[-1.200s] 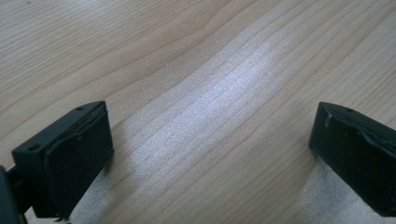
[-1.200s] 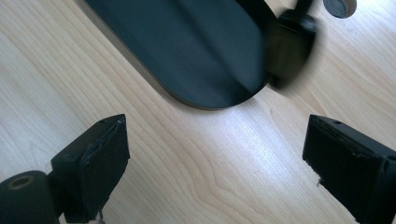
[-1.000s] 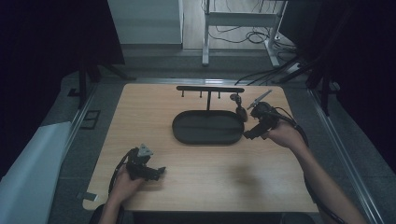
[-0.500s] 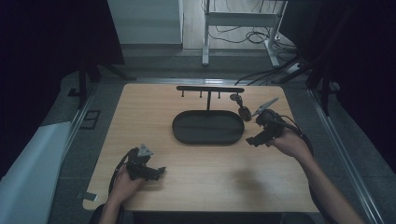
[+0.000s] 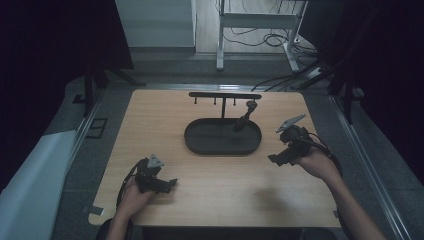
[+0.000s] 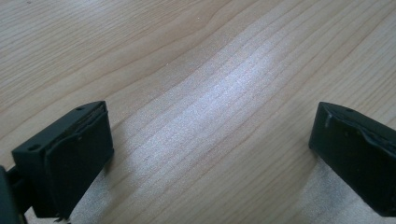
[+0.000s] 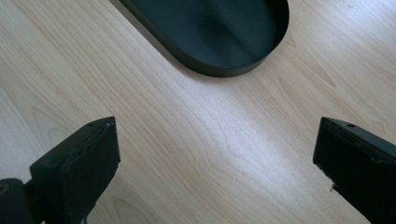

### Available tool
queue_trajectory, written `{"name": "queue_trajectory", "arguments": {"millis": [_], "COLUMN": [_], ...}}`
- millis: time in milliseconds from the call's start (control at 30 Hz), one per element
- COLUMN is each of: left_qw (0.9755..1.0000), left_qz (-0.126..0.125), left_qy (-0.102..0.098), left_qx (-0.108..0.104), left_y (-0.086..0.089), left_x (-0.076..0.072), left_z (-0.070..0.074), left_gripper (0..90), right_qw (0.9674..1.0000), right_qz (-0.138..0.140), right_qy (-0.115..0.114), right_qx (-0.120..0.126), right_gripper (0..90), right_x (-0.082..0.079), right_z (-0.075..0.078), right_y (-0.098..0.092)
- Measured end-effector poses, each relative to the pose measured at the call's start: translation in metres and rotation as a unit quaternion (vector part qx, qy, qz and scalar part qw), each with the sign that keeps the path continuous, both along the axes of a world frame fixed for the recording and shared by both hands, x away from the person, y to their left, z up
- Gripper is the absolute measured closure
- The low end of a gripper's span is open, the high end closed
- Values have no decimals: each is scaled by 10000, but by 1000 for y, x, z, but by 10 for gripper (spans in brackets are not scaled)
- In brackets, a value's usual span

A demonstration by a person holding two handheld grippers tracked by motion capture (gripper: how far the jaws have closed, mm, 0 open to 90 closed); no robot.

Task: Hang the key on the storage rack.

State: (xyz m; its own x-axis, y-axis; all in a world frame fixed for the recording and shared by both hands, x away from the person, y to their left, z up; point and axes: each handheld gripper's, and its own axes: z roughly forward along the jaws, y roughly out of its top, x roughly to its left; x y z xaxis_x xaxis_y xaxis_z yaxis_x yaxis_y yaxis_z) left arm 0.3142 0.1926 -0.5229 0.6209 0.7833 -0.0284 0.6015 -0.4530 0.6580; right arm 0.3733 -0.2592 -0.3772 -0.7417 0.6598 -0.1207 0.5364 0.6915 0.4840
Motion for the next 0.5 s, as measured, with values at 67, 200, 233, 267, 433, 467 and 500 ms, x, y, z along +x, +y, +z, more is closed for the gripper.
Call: {"name": "queue_trajectory", "arguments": {"millis": [67,200,233,267,433,467,500], "left_qw": [10000,10000,10000,10000,10000,10000,10000], "left_qz": [0,6,10,9,8,8,10], "left_qy": [1,11,10,9,10,10,10], "left_qx": [2,-4,-5,-4,-3,-3,-4], "left_y": [0,0,0,0,0,0,0], "left_x": [0,0,0,0,0,0,0], "left_z": [0,0,0,0,0,0,0], "left_gripper": [0,0,0,0,0,0,0], "right_qw": [10000,10000,10000,10000,9999,9998,9998], "right_qz": [-29,-33,-30,-51,-78,-88,-94], "right_qy": [-31,-43,-53,-53,-76,-75,-82], "right_qx": [-3,-5,6,53,108,129,151], "right_gripper": [4,4,4,4,4,5,4], "right_x": [-3,-9,-10,-12,-19,-20,-22], "right_z": [-2,-8,-9,-10,-17,-20,-22], "right_y": [-2,-6,-7,-8,-11,-11,-12]}}
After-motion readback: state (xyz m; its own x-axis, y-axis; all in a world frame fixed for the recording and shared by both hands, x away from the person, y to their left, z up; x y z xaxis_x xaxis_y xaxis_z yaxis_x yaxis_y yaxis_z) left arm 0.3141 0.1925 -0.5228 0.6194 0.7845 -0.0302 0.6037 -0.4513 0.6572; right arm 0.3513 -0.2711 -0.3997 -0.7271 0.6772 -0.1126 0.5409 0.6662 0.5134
